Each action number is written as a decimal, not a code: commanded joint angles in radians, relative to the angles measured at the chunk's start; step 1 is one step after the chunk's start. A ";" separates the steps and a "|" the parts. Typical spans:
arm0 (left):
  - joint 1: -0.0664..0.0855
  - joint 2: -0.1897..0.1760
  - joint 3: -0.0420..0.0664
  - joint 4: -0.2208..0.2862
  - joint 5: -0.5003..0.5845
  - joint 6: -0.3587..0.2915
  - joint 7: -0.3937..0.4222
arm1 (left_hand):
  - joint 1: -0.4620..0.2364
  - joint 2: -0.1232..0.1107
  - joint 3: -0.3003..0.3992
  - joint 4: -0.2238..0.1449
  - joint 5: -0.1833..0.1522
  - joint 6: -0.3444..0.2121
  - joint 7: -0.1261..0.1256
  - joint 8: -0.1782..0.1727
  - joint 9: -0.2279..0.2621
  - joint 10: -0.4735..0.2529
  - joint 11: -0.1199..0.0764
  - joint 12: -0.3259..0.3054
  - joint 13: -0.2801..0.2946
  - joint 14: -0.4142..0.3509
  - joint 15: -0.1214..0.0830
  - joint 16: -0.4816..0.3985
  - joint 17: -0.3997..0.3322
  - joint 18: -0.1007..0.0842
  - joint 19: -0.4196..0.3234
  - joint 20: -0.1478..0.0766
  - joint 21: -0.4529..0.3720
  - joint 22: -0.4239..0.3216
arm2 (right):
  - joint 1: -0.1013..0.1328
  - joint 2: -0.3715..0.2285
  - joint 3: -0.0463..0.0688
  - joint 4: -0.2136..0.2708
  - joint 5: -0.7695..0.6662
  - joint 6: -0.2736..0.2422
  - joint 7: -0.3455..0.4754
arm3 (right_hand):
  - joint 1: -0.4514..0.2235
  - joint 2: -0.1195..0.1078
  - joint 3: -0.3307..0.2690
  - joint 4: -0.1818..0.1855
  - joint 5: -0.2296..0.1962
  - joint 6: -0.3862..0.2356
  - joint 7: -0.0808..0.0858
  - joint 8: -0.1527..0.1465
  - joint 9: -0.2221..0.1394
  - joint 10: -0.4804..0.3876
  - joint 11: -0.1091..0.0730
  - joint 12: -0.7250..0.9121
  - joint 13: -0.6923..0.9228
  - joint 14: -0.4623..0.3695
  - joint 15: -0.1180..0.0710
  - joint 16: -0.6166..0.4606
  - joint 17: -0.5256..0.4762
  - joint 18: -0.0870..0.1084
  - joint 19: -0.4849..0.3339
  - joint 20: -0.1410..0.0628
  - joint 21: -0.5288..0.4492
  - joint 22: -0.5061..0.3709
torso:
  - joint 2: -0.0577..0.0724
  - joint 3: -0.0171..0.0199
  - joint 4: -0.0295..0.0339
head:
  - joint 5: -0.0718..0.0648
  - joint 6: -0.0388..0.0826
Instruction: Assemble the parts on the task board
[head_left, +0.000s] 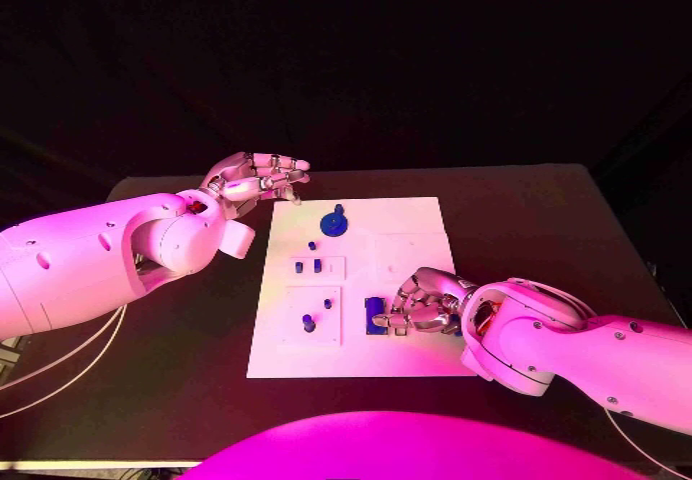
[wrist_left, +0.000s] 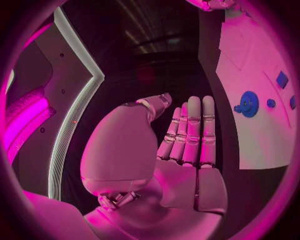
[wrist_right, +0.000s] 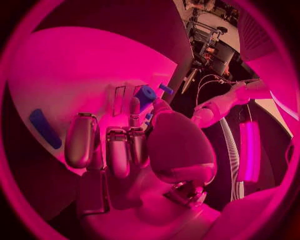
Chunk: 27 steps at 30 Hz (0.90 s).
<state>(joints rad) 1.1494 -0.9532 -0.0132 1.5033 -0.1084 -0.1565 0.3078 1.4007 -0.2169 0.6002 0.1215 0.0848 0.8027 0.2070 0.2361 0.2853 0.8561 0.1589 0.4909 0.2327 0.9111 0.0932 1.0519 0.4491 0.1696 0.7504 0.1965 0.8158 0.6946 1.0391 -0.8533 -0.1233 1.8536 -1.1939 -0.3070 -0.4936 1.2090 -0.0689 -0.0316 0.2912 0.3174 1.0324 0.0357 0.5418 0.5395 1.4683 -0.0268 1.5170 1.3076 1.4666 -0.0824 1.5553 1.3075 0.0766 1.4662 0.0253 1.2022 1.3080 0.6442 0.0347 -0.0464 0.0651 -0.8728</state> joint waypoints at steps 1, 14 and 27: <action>0.000 0.000 0.001 0.001 0.000 0.007 0.006 | -0.005 0.003 0.002 0.005 0.007 -0.005 0.016 0.004 -0.001 -0.008 0.001 0.006 -0.001 -0.004 0.000 0.005 0.001 0.013 0.001 0.003 -0.005 -0.001 | -0.005 0.005 -0.001 -0.010 -0.025 -0.001 0.000 | 0.010 0.010 0.011 0.001 0.008 -0.004 -0.001 -0.002 -0.002 0.068 -0.007 -0.004 0.213 0.096 -0.009 0.001 0.224 -0.017 0.029 -0.006 0.004 0.184 | 0.001 -0.0003 0.0012 | 0.000 0.000; 0.000 -0.001 0.001 0.001 0.000 0.007 0.006 | -0.005 0.003 0.002 0.005 0.007 -0.005 0.016 0.004 -0.001 -0.008 0.001 0.006 -0.001 -0.004 0.000 0.005 0.001 0.013 0.001 0.003 -0.005 -0.001 | -0.012 0.015 -0.002 -0.022 -0.031 -0.013 0.001 | 0.005 0.020 0.015 0.001 0.014 -0.003 -0.001 -0.003 -0.004 0.069 -0.007 -0.003 0.214 0.096 -0.009 0.001 0.225 -0.017 0.029 -0.006 0.005 0.184 | 0.001 0.0012 0.0003 | 0.002 0.000; 0.000 -0.002 0.001 -0.004 0.000 0.010 0.008 | -0.004 0.003 0.004 0.006 0.006 -0.005 0.017 0.006 -0.002 -0.010 0.001 0.010 -0.002 -0.005 0.000 0.006 0.001 0.013 0.004 0.002 -0.009 -0.003 | 0.014 -0.087 0.006 0.039 0.023 -0.139 0.001 | 0.007 0.001 0.022 0.000 0.020 -0.077 0.039 -0.079 -0.039 0.056 0.025 -0.023 0.199 0.095 0.016 -0.001 0.218 -0.015 0.025 0.011 -0.015 0.179 | -0.001 0.0005 -0.0021 | -0.014 0.003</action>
<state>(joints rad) 1.1493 -0.9556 -0.0132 1.4994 -0.1086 -0.1565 0.3076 1.4007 -0.2169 0.6032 0.1246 0.0848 0.8026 0.2069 0.2361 0.2853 0.8523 0.1627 0.4977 0.2327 0.9111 0.0932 1.0519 0.4491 0.1696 0.7503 0.1964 0.8107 0.6927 1.0467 -0.9302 -0.1185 1.8868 -1.1985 -0.3867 -0.4944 1.2150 -0.0543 -0.0131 0.2910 0.3352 0.9611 0.0748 0.4671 0.5016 1.4667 -0.0104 1.4976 1.3074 1.4663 -0.0713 1.5553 1.3073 0.0767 1.4662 0.0264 1.1930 1.3077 0.6432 0.0355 -0.0476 0.0611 -0.8728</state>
